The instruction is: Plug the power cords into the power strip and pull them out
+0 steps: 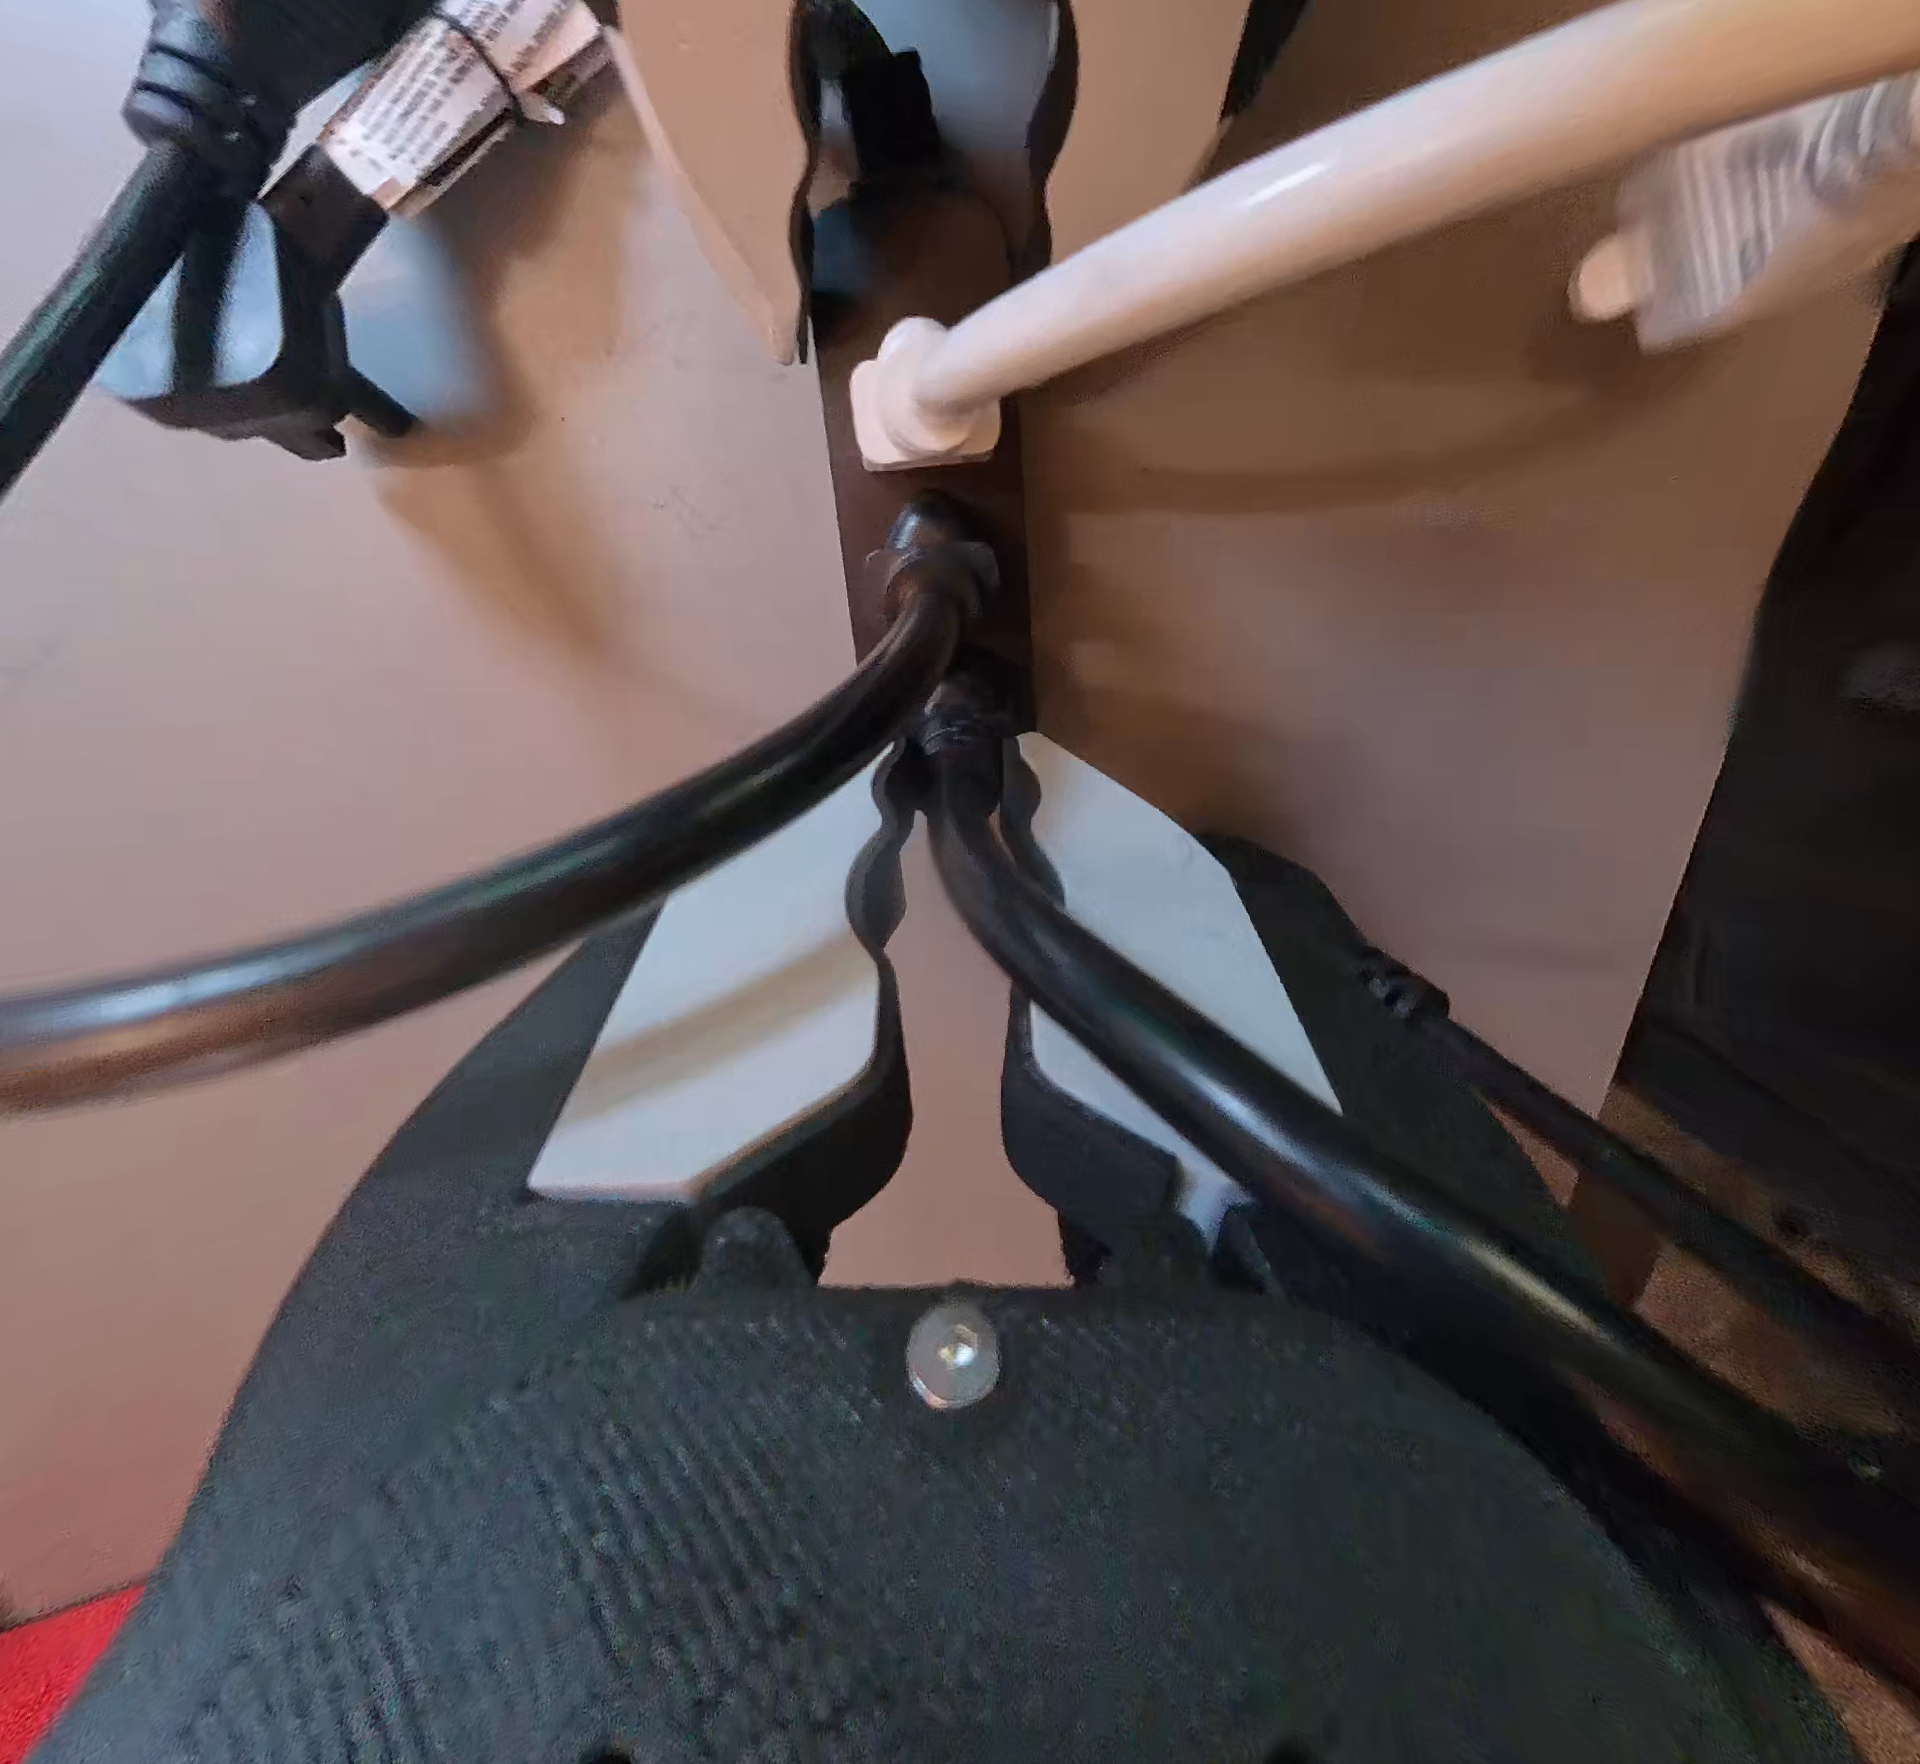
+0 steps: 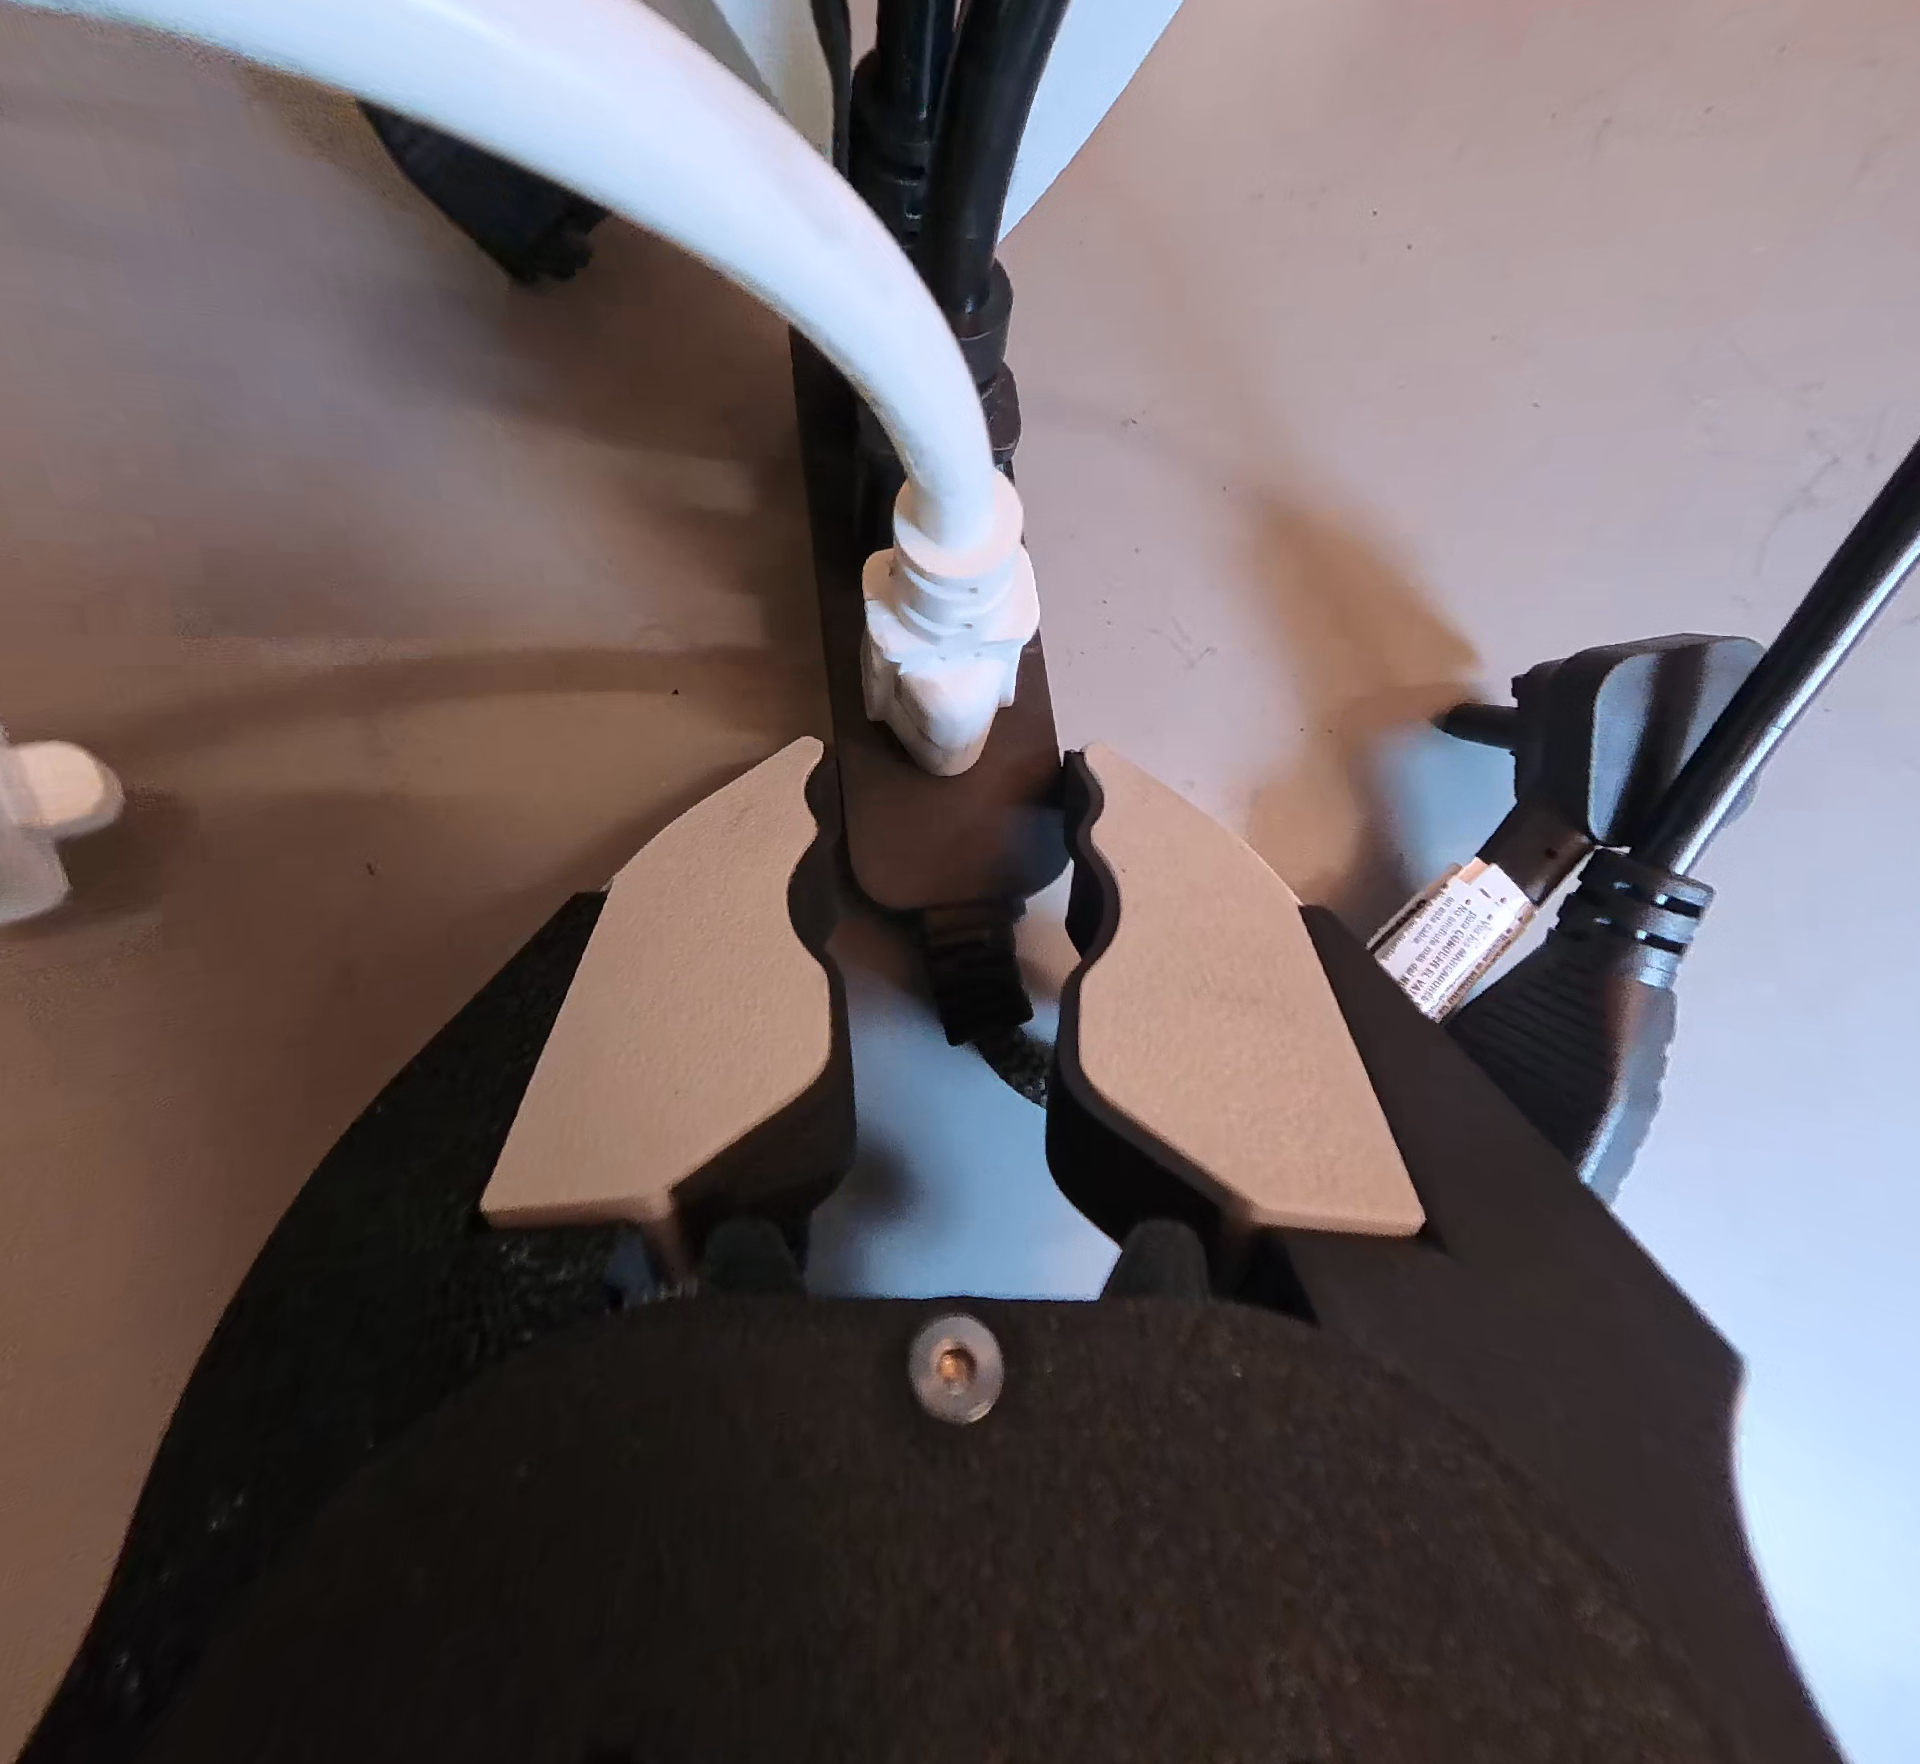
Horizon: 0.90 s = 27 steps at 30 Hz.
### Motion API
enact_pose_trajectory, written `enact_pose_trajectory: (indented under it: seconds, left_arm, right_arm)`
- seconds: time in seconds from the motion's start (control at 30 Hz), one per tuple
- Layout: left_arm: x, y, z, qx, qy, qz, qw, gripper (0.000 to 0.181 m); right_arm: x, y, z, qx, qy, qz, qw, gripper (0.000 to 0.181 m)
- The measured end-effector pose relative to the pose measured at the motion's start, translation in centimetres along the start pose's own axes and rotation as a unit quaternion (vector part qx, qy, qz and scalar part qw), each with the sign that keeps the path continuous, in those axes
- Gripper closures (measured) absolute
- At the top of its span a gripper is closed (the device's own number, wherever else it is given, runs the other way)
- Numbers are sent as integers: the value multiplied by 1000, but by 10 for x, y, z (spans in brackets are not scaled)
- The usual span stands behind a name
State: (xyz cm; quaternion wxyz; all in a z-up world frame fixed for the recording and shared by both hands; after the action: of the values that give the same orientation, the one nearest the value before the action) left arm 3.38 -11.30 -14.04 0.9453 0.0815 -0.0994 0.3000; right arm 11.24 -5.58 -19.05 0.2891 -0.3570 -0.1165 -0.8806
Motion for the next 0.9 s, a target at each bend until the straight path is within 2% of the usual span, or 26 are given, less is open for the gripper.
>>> enact_pose_trajectory:
  seconds: [0.13,0.17,0.23,0.33,0.43,0.6,0.77,0.9]
  left_arm:
    - [-4,0,2,-29,-71,51,996,163]
    - [-4,0,4,-40,-97,73,992,153]
    - [-4,0,13,-53,-166,110,979,147]
    - [-19,3,19,-34,-238,146,960,141]
    - [-33,5,11,-6,-301,181,936,139]
    - [-38,0,-23,9,-329,161,931,128]
    - [-28,-1,-31,3,-338,110,935,118]
    - [-32,10,-20,-5,-411,142,900,121]
  right_arm:
    - [0,1,-1,-1,-3,-1,1000,140]
    - [0,1,0,-2,-2,0,1000,140]
    - [0,1,0,-4,-3,3,1000,140]
    - [0,1,0,-2,-5,1,1000,140]
    - [1,1,-2,-5,-4,1,1000,139]
    - [9,3,-2,11,-35,-9,999,135]
    - [18,2,9,29,-91,-24,995,130]
    - [27,0,28,26,-162,-25,986,120]
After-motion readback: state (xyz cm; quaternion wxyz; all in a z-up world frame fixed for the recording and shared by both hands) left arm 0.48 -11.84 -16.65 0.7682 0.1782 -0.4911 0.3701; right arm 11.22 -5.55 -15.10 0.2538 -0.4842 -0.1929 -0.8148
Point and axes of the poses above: each gripper's, where its closed fingertips meet, z back along the fingers, x out of its top, y = z × x across the jaws, the point moved 4 cm from there along z, back along the fingers, and after that the axes turned 8 degrees about x, right-handed, at the moved point
